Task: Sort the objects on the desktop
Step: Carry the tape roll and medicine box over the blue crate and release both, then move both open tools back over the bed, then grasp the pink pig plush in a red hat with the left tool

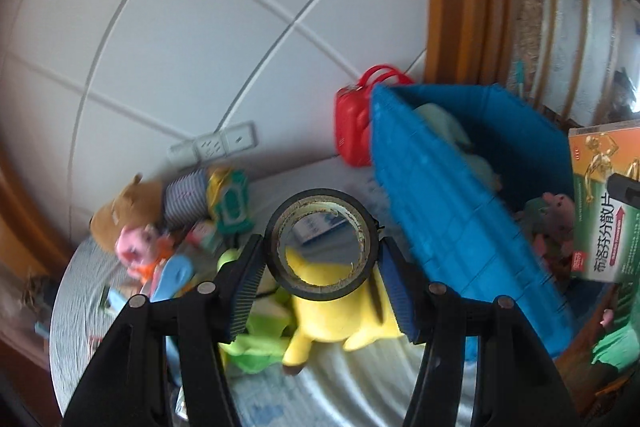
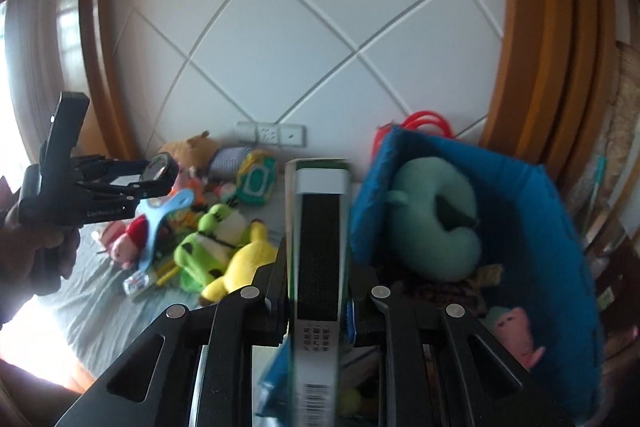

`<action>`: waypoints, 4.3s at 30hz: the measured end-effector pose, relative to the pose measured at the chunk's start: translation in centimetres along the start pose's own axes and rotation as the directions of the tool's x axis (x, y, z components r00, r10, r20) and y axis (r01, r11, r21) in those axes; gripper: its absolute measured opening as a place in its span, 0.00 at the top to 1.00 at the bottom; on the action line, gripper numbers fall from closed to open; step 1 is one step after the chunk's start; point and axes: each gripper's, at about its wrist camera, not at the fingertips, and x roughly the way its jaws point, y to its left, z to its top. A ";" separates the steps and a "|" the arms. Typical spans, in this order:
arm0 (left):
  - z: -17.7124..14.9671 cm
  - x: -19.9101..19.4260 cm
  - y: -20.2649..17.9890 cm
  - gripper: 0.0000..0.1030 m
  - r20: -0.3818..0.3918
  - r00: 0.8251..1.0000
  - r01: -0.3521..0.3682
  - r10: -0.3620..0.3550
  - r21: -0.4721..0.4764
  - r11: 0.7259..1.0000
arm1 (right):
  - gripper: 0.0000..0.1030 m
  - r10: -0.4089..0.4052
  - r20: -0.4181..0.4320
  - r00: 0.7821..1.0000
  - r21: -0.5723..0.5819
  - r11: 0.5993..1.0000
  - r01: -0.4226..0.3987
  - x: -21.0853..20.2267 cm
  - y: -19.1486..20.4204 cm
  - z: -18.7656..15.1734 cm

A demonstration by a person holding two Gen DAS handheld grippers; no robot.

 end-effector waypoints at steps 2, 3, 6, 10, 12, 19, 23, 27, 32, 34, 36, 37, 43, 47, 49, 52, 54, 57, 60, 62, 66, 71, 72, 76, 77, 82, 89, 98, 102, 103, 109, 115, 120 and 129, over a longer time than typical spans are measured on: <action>2.0 -0.2 -2.7 0.45 0.026 0.999 0.022 -0.023 0.030 0.999 | 0.81 -0.023 0.020 1.000 0.010 1.000 0.023 -1.2 -1.7 0.2; 2.8 -0.4 -3.9 0.45 0.037 0.999 0.034 -0.036 0.046 0.998 | 0.81 -0.035 0.027 0.999 0.017 0.999 0.034 -1.7 -2.6 0.3; 5.3 -0.8 -7.7 0.45 0.070 0.995 0.068 -0.075 0.095 0.993 | 0.81 -0.082 0.040 0.996 0.035 0.996 0.081 -3.0 -5.3 0.4; 8.6 -1.3 -12.7 0.45 0.110 0.986 0.110 -0.129 0.161 0.981 | 0.81 -0.144 0.046 0.988 0.072 0.987 0.141 -4.5 -9.0 0.0; 10.0 -1.3 -14.9 0.45 0.121 0.980 0.131 -0.156 0.191 0.973 | 0.81 -0.172 0.045 0.984 0.092 0.982 0.167 -5.1 -10.6 -0.2; 13.3 -0.2 -21.1 0.45 0.114 0.967 0.192 -0.229 0.269 0.944 | 0.81 -0.233 0.024 0.972 0.124 0.966 0.228 -5.7 -13.9 -1.0; 14.5 0.8 -23.2 0.45 0.105 0.962 0.212 -0.252 0.291 0.933 | 0.81 -0.267 0.013 0.964 0.141 0.954 0.263 -6.0 -15.4 -1.3; 15.2 2.0 -24.2 0.45 0.101 0.959 0.225 -0.266 0.302 0.926 | 0.81 -0.296 -0.001 0.955 0.158 0.943 0.292 -5.9 -16.8 -1.6; 15.6 2.6 -25.2 0.45 0.096 0.955 0.241 -0.282 0.311 0.919 | 0.81 -0.320 -0.014 0.947 0.167 0.933 0.318 -5.9 -17.7 -1.7; 15.5 2.8 -25.2 0.45 0.093 0.954 0.244 -0.285 0.312 0.918 | 0.81 -0.325 -0.019 0.946 0.168 0.931 0.323 -5.8 -17.9 -1.7; 15.6 3.0 -25.2 0.45 0.092 0.953 0.247 -0.288 0.311 0.918 | 0.81 -0.328 -0.022 0.944 0.170 0.930 0.327 -5.7 -18.1 -1.7; 15.6 3.1 -25.2 0.45 0.093 0.953 0.248 -0.290 0.310 0.918 | 0.81 -0.329 -0.024 0.944 0.169 0.929 0.328 -5.6 -18.1 -1.7; 15.5 3.1 -25.1 0.02 0.115 0.956 0.219 -0.268 0.323 0.921 | 0.35 -0.371 -0.032 0.928 0.170 0.913 0.371 -5.0 -18.4 -1.5; 15.3 2.8 -24.6 0.00 0.129 0.956 0.212 -0.264 0.316 0.925 | 0.16 -0.382 0.004 0.924 0.169 0.911 0.376 -5.4 -17.9 -1.1; 15.3 2.8 -24.4 0.00 0.128 0.957 0.212 -0.261 0.309 0.927 | 0.16 -0.377 0.004 0.926 0.167 0.914 0.371 -5.3 -17.7 -1.0; 15.0 2.9 -24.0 0.00 0.117 0.959 0.215 -0.259 0.299 0.930 | 0.16 -0.373 0.003 0.928 0.166 0.915 0.368 -5.2 -17.4 -0.9; 14.9 2.8 -23.9 0.00 0.115 0.959 0.216 -0.260 0.299 0.930 | 0.16 -0.374 0.003 0.927 0.164 0.915 0.369 -5.3 -17.2 -0.9; 14.6 2.4 -23.5 0.00 0.119 0.957 0.221 -0.265 0.294 0.930 | 0.16 -0.375 0.001 0.927 0.159 0.915 0.370 -5.5 -16.8 -0.9; 14.1 2.0 -23.1 0.00 0.121 0.956 0.224 -0.268 0.290 0.931 | 0.16 -0.374 0.004 0.927 0.155 0.916 0.369 -5.8 -16.1 -0.9; 13.5 1.7 -22.4 0.00 0.115 0.956 0.228 -0.269 0.284 0.932 | 0.16 -0.373 0.006 0.928 0.153 0.917 0.368 -6.0 -15.4 -0.8; 12.0 1.1 -20.8 0.00 0.104 0.959 0.227 -0.264 0.272 0.935 | 0.16 -0.369 0.008 0.929 0.140 0.921 0.365 -6.2 -12.8 -0.6; 9.8 -0.6 -16.8 0.00 0.103 0.961 0.224 -0.256 0.252 0.941 | 0.16 -0.366 0.010 0.930 0.125 0.924 0.362 -6.4 -8.8 -0.3; 9.3 -0.9 -16.0 0.00 0.103 0.961 0.223 -0.255 0.248 0.943 | 0.16 -0.366 0.011 0.931 0.121 0.924 0.362 -6.4 -8.0 -0.2; 7.3 -2.6 -11.9 0.00 0.102 0.963 0.222 -0.251 0.234 0.947 | 0.16 -0.363 0.013 0.932 0.114 0.926 0.359 -6.1 -3.3 0.3; 6.7 -3.0 -10.7 0.00 0.102 0.963 0.221 -0.250 0.231 0.947 | 0.16 -0.362 0.014 0.932 0.112 0.927 0.358 -6.0 -1.9 0.5; 3.6 -4.9 -4.8 0.00 0.093 0.966 0.219 -0.243 0.215 0.952 | 0.16 -0.358 0.016 0.934 0.103 0.929 0.354 -5.4 4.6 1.2; -1.3 -6.5 3.1 0.00 0.066 0.972 0.209 -0.224 0.182 0.961 | 0.16 -0.333 0.003 0.943 0.076 0.940 0.332 -3.3 13.3 1.4; -6.7 -6.2 12.0 0.00 0.018 0.986 0.162 -0.165 0.089 0.983 | 0.16 -0.275 -0.036 0.961 0.030 0.961 0.276 1.2 21.4 1.1; -9.1 -4.9 15.3 0.00 -0.016 0.992 0.123 -0.122 0.048 0.991 | 0.16 -0.225 -0.069 0.972 -0.005 0.974 0.226 4.7 24.0 0.6; -9.6 -4.5 16.0 0.00 -0.025 0.993 0.116 -0.115 0.038 0.993 | 0.16 -0.212 -0.079 0.974 -0.009 0.977 0.212 5.6 24.4 0.5; -14.2 -0.2 21.3 0.00 -0.113 0.992 0.045 -0.050 -0.043 0.998 | 0.16 -0.139 -0.154 0.978 -0.034 0.990 0.135 12.2 26.2 -1.2; -20.2 5.9 26.6 0.00 -0.225 0.974 -0.043 0.018 -0.105 0.994 | 0.16 -0.085 -0.231 0.969 -0.028 0.996 0.081 18.5 26.9 -3.4; -24.2 10.8 30.3 0.00 -0.272 0.960 -0.102 0.068 -0.112 0.988 | 0.16 -0.063 -0.272 0.960 -0.047 0.998 0.052 22.0 27.9 -4.9; -28.6 19.8 35.4 0.00 -0.412 0.908 -0.111 0.081 -0.049 0.993 | 0.16 -0.067 -0.372 0.926 -0.053 0.997 0.050 23.8 27.6 -7.0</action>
